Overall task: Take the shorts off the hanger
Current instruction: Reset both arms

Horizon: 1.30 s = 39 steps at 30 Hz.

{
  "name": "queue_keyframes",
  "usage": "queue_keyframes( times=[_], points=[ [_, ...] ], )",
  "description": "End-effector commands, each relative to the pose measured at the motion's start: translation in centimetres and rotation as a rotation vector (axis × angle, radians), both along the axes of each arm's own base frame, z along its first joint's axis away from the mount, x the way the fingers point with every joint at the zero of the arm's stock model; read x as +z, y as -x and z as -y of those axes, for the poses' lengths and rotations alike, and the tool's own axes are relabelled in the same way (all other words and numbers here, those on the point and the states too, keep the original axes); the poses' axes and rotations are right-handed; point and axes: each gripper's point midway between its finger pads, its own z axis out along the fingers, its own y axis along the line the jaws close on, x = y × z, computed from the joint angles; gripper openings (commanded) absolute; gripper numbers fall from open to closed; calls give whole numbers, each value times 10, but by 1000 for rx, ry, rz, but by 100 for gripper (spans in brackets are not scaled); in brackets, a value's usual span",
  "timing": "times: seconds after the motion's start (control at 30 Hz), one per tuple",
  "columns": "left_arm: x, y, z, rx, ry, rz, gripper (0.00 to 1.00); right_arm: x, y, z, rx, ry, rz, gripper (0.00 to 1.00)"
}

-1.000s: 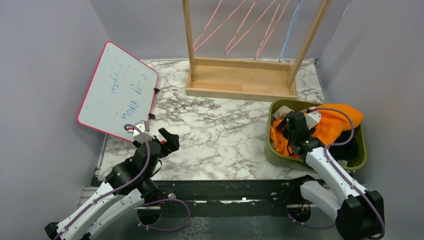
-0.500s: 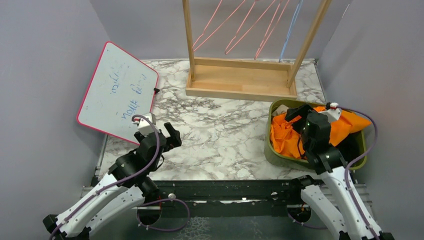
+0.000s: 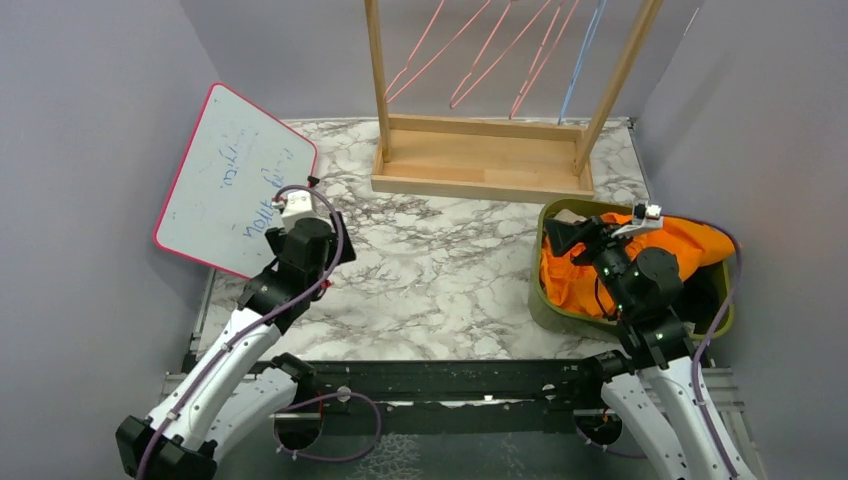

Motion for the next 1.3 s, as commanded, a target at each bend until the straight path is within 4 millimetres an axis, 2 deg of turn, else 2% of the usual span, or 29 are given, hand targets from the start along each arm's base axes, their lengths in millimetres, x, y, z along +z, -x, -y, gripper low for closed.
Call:
queue_keyframes(
  times=[0.0,0.2,0.33,0.5,0.6,0.7,0.87,0.93,1.0,1.07,1.17,1.27],
  points=[
    [15,-20,-11,-45,69,15,99,14,2,-20,133,58,48,81],
    [20,-30,-25,-34,103,-10,99,14,1,-29,196,116,47,82],
    [32,-29,-39,26,85,19,99,19,-4,-14,113,161,41,84],
    [53,-18,-52,75,74,87,99,31,-12,14,-29,238,16,85],
    [65,-9,-67,139,43,124,99,40,-14,18,-49,271,25,86],
    [88,-7,-79,167,-10,177,99,47,-19,21,-71,276,36,86],
    [127,-23,-93,204,-128,227,99,55,-37,21,-93,287,43,86],
    [139,-35,-99,222,-191,214,99,52,-52,28,-152,288,4,88],
    [145,-48,-103,234,-236,189,99,38,-72,36,-211,321,-113,91],
    [149,-62,-96,182,-205,167,99,32,-84,30,-178,343,-191,92],
    [158,-67,-86,141,-112,185,99,53,-86,12,-94,298,-126,92],
    [163,-57,-76,103,-45,222,99,85,-70,-2,4,316,11,93]
  ],
)
